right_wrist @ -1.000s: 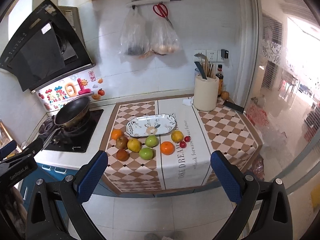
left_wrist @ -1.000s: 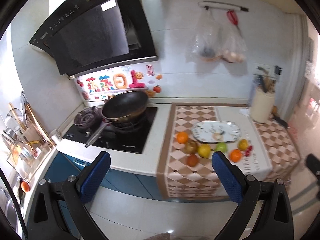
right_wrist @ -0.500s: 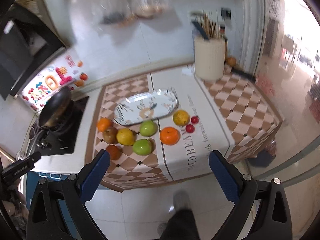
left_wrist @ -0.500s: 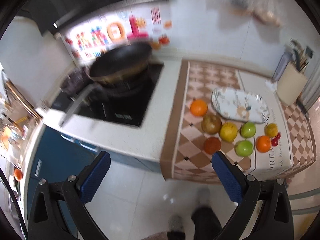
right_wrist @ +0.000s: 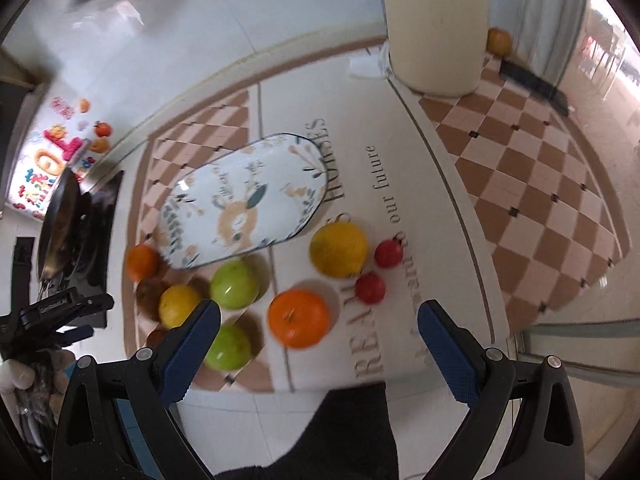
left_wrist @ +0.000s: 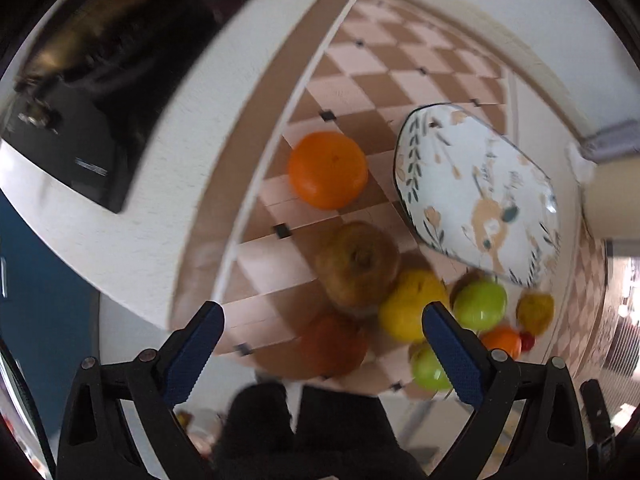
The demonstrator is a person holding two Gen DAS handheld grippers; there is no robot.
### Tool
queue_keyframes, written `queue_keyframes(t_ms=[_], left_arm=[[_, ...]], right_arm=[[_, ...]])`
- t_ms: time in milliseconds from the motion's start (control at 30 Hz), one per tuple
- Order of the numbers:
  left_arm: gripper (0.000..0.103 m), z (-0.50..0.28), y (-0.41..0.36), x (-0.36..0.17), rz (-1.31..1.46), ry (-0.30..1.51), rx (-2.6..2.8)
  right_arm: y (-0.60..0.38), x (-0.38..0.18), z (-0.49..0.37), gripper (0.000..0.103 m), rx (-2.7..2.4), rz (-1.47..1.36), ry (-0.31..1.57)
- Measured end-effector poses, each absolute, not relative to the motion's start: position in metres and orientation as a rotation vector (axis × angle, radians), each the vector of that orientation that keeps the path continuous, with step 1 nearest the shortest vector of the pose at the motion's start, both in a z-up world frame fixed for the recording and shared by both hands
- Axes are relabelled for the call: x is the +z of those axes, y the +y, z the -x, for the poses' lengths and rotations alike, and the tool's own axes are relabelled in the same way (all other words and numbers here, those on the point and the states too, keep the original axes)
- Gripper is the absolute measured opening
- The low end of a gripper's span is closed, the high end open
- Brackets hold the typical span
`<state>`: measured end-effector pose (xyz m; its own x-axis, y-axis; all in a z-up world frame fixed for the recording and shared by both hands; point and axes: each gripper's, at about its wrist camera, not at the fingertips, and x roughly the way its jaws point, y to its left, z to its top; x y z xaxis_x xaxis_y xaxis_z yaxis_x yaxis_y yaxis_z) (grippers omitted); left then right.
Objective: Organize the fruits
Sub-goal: 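Grasp the brown pear with the left gripper while the right gripper grasps the yellow lemon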
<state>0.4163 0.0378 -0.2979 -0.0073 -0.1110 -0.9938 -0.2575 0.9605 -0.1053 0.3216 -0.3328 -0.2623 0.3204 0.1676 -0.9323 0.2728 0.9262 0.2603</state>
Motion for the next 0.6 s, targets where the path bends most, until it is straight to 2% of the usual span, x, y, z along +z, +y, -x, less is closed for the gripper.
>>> queue_keyframes(t_ms=[133,367,433,533,600], left_arm=[[0.101,-0.439,0.027,-0.331,0.308,1.664,0.161],[0.1,-0.454,0.012,-0.359,0.288,1.719,0.181],[0.089,-0.456,0.008,-0.364,0.269,1.733,0.171],[0.068,-0.455,0.004,-0.369,0.243,1.75,0.16],[0.065,-0.454,-0.001,-0.372,0.213,1.754,0.164]], right_arm=[[-0.346,-0.294,-0.365,0.101,-0.032,-0.409,1.359],[-0.347,-0.328,-0.393,0.101,0.009,-0.374,1.46],[-0.349,-0.338,-0.398,0.101,0.008,-0.389,1.48],[-0.346,-0.345,-0.403,0.099,0.017,-0.387,1.494],[-0.343,-0.349,-0.404,0.098,0.024,-0.373,1.501]])
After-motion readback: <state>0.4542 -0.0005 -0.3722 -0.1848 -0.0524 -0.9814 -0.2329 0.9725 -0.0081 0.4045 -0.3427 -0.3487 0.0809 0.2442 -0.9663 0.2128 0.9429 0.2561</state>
